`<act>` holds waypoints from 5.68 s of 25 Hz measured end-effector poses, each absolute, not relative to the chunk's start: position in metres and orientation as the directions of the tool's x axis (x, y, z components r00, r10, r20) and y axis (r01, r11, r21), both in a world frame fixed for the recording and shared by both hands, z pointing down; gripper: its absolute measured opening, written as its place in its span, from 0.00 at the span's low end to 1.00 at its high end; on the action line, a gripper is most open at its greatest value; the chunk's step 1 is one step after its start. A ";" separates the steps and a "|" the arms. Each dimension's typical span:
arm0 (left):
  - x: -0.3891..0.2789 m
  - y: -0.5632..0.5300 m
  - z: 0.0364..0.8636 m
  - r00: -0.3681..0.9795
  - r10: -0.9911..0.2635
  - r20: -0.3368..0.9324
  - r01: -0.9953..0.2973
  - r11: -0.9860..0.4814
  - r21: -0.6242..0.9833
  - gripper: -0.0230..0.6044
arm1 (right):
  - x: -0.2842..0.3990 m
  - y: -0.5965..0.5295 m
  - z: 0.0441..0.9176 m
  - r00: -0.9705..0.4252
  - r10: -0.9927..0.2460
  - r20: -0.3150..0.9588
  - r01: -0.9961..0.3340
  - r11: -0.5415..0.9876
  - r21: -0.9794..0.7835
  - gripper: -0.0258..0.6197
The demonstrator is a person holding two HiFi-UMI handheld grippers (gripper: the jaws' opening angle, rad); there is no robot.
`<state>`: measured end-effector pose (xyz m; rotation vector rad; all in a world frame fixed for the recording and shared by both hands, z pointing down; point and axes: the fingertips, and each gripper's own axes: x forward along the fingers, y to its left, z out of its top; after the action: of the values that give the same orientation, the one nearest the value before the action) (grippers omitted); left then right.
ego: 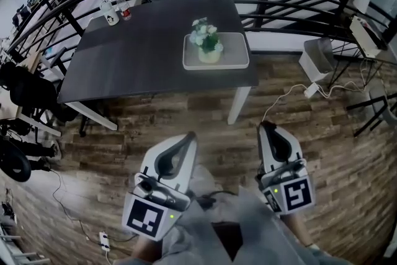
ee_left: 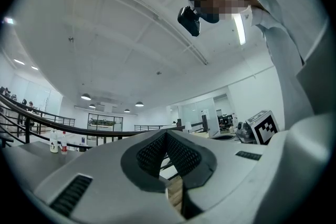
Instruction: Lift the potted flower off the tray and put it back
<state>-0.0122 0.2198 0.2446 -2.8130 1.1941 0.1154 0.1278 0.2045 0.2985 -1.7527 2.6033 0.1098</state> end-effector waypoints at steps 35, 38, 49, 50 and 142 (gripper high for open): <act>0.013 0.014 0.237 0.739 -0.663 -0.124 -0.669 -0.743 -0.016 0.03 | 0.138 0.018 0.299 -0.355 -0.934 0.027 -0.929 0.356 0.105 0.04; 0.010 -0.003 0.238 0.734 -0.667 -0.126 -0.674 -0.738 -0.018 0.03 | 0.138 -0.002 0.305 -0.356 -0.934 0.040 -0.927 0.358 0.110 0.04; -0.001 -0.065 0.256 0.718 -0.684 -0.131 -0.690 -0.724 -0.004 0.03 | 0.128 -0.069 0.339 -0.377 -0.923 0.079 -0.918 0.383 0.098 0.07; -0.001 -0.068 0.258 0.718 -0.684 -0.129 -0.690 -0.724 -0.003 0.03 | 0.127 -0.074 0.344 -0.379 -0.921 0.088 -0.918 0.386 0.094 0.10; -0.059 -0.219 0.301 0.544 -0.839 -0.031 -0.837 -0.545 0.054 0.03 | 0.051 -0.260 0.527 -0.588 -0.688 0.426 -0.780 0.621 -0.075 0.54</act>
<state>-0.0592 -0.2188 0.3012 -2.7884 1.5137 0.0839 0.0505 -0.2601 0.5268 -1.4831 3.1434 -0.4561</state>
